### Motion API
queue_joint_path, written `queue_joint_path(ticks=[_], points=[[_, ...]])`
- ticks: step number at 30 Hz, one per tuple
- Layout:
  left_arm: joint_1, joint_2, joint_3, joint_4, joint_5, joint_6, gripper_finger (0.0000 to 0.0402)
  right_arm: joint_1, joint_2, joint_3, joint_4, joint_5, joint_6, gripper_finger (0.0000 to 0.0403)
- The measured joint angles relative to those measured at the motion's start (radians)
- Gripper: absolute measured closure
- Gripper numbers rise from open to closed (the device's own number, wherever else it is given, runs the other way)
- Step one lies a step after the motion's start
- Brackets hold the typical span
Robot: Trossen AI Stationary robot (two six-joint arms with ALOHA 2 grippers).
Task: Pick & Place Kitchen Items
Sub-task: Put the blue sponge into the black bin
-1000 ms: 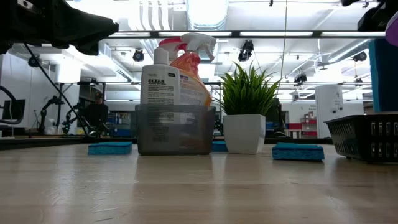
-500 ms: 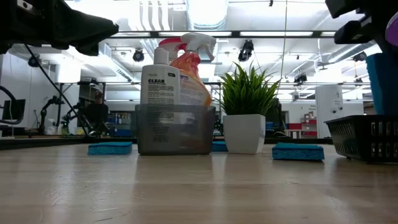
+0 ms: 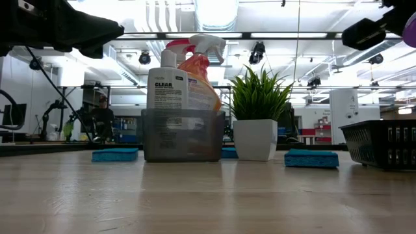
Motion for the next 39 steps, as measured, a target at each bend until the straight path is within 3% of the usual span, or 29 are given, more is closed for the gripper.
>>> queue_joint_path(ticks=[32,35,39], points=[[0.004,0.0,0.0,-0.018,0.0,0.0,0.0311,-0.018,0.205,0.0,0.043,0.0,-0.278,0.0382],[0.004,0.0,0.0,-0.018,0.0,0.0,0.0311,-0.018,0.202,0.003,0.065,0.016,-0.303,0.0356],[0.004,0.0,0.0,-0.018,0.0,0.001,0.0311,-0.018,0.198,0.036,0.085,0.093,-0.324,0.0284]])
